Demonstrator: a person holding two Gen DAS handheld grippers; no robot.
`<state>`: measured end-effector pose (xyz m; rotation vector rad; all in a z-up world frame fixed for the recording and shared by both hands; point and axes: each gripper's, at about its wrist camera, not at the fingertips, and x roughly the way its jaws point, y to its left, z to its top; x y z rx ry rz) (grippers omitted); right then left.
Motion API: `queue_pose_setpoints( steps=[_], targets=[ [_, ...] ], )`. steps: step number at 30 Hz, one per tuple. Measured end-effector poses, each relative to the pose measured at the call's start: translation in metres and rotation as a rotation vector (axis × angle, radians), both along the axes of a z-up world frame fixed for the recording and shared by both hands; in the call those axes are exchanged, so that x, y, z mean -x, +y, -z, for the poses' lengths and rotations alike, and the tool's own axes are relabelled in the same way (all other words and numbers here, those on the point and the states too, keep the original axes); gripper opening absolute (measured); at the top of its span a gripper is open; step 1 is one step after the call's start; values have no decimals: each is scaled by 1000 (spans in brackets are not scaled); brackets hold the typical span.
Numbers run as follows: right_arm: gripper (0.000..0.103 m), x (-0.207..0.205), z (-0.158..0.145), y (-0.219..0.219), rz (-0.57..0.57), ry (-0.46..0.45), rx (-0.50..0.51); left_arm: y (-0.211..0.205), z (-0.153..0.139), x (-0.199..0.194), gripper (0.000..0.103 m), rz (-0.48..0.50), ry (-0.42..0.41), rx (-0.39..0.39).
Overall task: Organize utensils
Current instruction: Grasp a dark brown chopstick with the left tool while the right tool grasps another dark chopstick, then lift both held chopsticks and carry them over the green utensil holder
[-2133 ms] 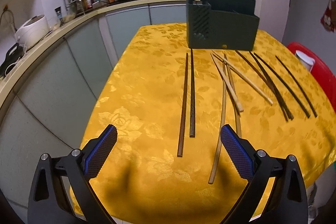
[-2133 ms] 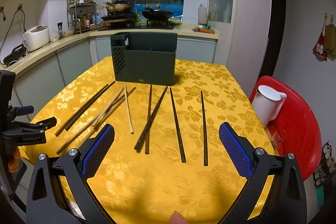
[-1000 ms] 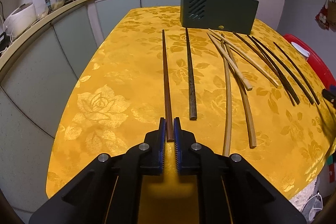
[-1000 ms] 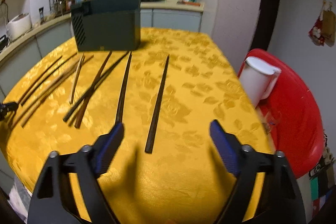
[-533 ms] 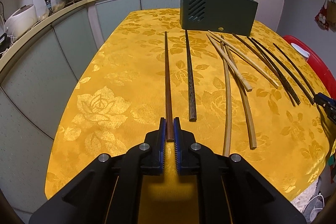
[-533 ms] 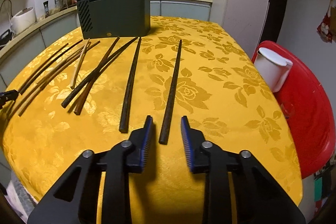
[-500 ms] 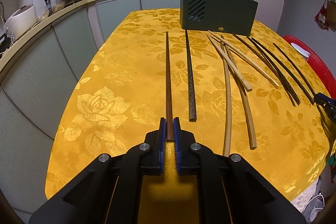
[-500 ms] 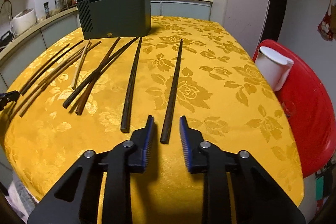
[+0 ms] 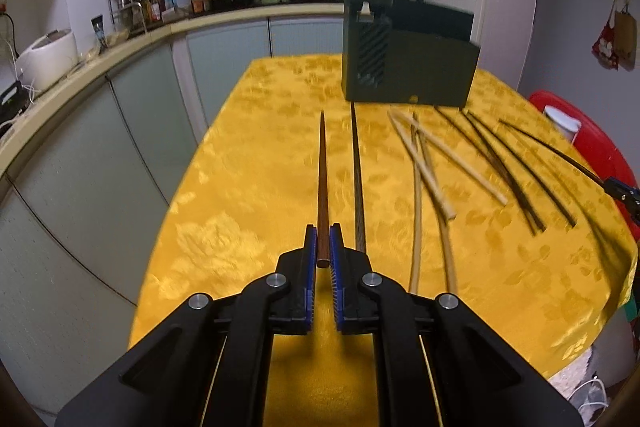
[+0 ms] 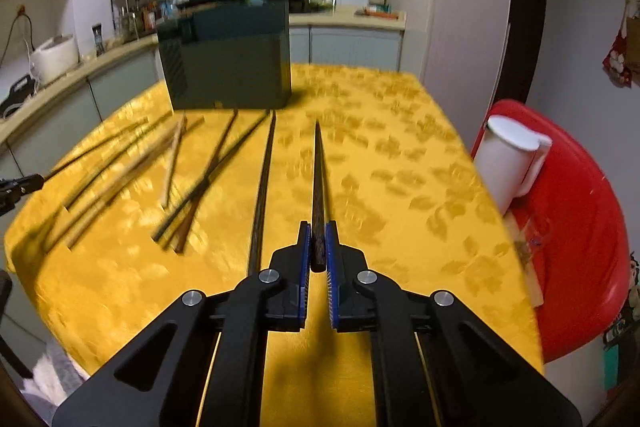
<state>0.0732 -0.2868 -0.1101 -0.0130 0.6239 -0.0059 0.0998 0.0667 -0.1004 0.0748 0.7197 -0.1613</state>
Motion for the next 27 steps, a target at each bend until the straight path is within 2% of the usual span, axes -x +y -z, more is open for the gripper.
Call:
queue_pose_setpoints(
  steps=[7,13,21,27],
  targets=[
    [8,3,-53,-7,-25,-106,-44,-7,-47,-5,6,61,-84,-18],
    [8,-17,-95,-10,-65,-169,-103,-13,-85,-26,6,89,-152,-37],
    [8,-56,-121,10,-128,-182,-103,-7,-118,-52,6,88,-191,25],
    [8,-82,-136,22,-156,-174,-110,-11,-131,-72,6,93,-181,25]
  ],
)
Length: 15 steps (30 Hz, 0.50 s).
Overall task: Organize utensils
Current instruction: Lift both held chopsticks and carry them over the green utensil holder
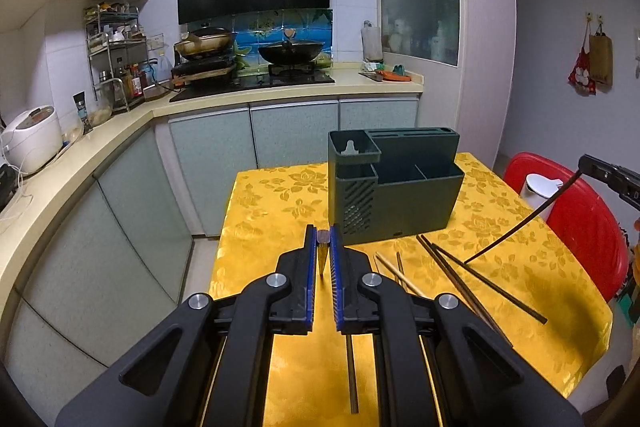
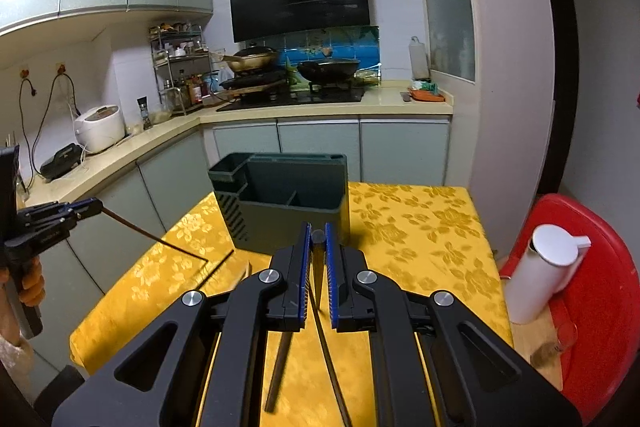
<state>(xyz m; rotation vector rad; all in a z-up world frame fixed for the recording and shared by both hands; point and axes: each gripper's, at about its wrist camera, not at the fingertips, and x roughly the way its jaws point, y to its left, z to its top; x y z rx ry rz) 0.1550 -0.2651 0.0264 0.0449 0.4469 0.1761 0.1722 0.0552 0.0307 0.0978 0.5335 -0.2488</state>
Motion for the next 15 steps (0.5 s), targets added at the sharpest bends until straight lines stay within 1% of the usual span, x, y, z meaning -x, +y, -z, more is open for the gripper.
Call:
queue_pose_setpoints(
  steps=[5,12,15],
  targets=[
    [8,-23,-21,5,-16,12,9,-7,-25,-23,6,13,21,-12],
    [8,-50,-61,6,-31,19,2,-21,-63,-46,6,46,43,8],
    [8,-64,-79,3,-26,26,-10,-30,-88,-52,6,79,53,30]
  ],
)
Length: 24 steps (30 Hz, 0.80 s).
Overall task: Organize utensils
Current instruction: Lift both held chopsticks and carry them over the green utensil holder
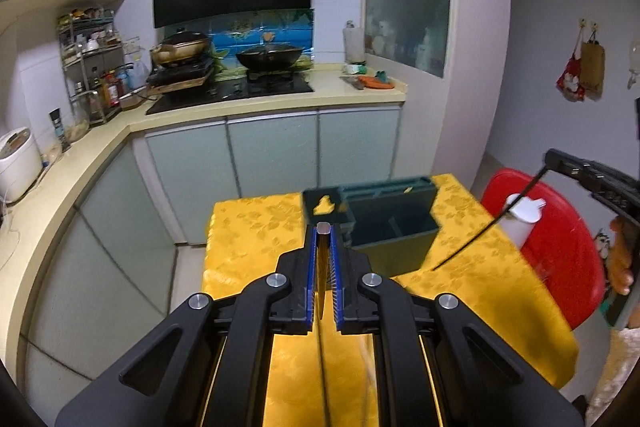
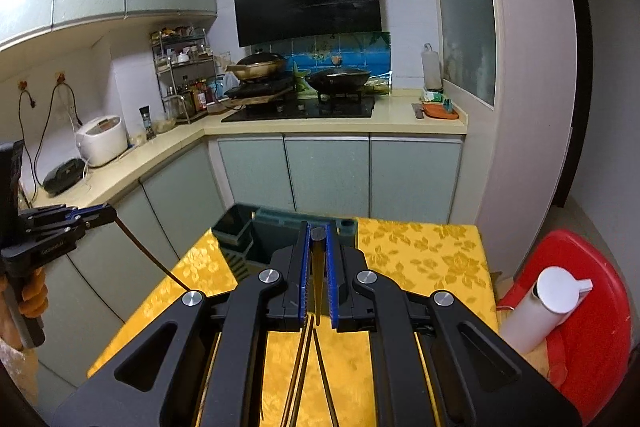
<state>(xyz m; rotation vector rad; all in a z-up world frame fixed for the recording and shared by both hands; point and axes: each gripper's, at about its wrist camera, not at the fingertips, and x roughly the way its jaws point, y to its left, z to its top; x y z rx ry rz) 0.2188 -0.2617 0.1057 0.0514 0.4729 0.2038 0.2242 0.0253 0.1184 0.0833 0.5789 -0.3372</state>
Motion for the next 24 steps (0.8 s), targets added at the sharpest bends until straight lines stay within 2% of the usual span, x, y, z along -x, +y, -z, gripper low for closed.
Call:
queue_pose_setpoints(
  steps=[4,7,13,18,24],
  targets=[
    [8,-11,-19,-3,4,-5,-9,-13,-30,-2,6,55,-11,36],
    [8,-16,-29,-1,12,-18,5,-24,-50,-5,6,63,-54,46],
    [8,-37,-40,1,37,-22,-4,-56,-64,-32,6,45,-83,51],
    [8,-56,-37,9,47,-6,12,-78,-58,-54,6,36,-88,34],
    [8,-84,-4,20,50,113,53,-94,-18,-80,6,33,-5,10]
  ],
)
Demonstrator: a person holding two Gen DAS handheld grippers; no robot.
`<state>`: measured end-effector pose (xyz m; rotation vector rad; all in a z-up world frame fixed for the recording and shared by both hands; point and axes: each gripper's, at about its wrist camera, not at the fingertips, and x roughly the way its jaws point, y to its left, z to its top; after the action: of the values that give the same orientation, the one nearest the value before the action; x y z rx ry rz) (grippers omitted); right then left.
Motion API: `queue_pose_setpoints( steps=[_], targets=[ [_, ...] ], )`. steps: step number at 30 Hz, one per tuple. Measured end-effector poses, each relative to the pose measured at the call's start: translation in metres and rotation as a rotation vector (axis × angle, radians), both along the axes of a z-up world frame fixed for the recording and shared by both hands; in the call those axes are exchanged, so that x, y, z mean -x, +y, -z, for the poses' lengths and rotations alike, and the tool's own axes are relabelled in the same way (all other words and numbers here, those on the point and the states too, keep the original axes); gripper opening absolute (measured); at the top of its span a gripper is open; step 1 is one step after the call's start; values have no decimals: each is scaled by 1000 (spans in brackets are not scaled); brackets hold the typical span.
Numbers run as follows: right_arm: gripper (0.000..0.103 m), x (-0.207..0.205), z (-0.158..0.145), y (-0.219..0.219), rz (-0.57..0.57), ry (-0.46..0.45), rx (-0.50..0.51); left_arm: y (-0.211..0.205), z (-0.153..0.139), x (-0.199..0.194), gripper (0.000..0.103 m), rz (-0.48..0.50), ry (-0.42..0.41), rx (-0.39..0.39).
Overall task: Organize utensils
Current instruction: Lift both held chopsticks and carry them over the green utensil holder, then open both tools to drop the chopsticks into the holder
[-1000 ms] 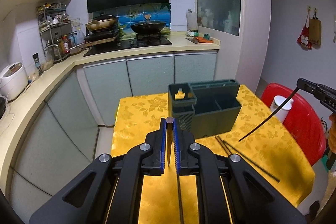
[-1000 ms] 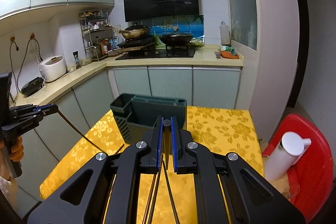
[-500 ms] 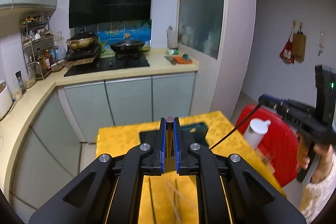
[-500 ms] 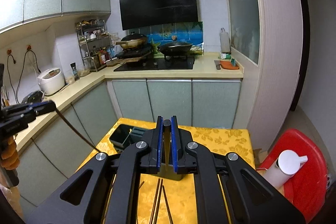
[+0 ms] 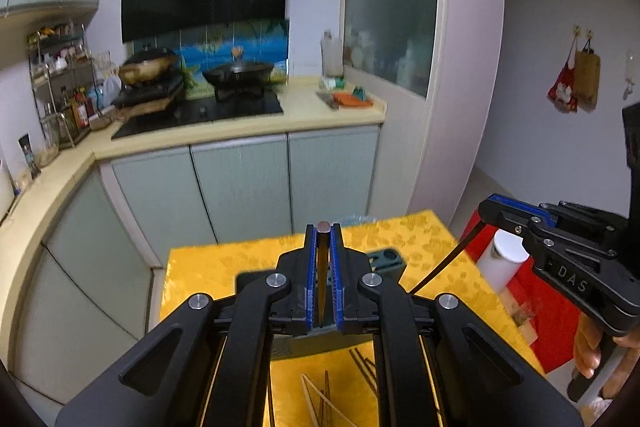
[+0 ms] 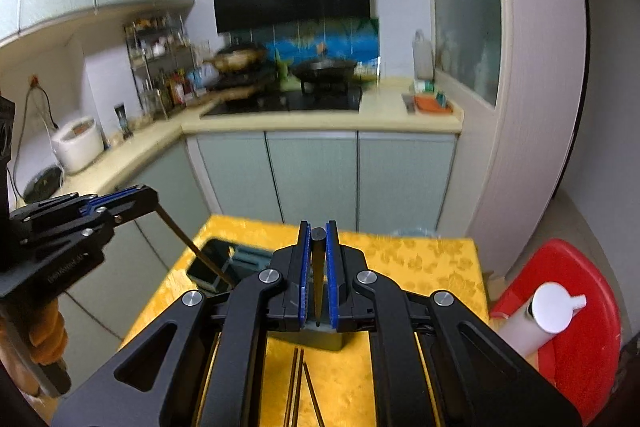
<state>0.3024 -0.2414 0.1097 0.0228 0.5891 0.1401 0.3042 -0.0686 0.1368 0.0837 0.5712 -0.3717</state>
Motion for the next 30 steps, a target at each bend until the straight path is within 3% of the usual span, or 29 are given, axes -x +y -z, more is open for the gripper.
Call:
queue_pose_setpoints(
  steps=[7,12,14,15,16,17,19,25,28,30],
  targets=[
    [8,-14,26,12,3,36,19,-1,41,-19,6,-32,58,-32],
    [9,-21,38,14,8,43,7,4,52,-19,7,-50,54,-42],
    [12,-21,40,15,14,38,8,7,51,-17,18,-45,54,-37],
    [16,-22,40,15,14,38,6,8,50,-16,34,-48,50,-35],
    [25,-20,40,16,18,33,2,10,48,-13,48,-55,35,-32],
    [36,-19,39,14,27,24,0,13,45,-10,52,-61,17,-32],
    [45,-14,36,14,44,0,4,16,42,-4,59,-61,-2,-35],
    [54,0,26,9,63,-55,20,30,32,13,83,-99,-51,-33],
    [63,14,17,6,89,-120,44,36,30,25,88,-124,-96,-56],
    [64,24,13,3,94,-153,60,40,31,32,90,-129,-110,-64]
  ],
)
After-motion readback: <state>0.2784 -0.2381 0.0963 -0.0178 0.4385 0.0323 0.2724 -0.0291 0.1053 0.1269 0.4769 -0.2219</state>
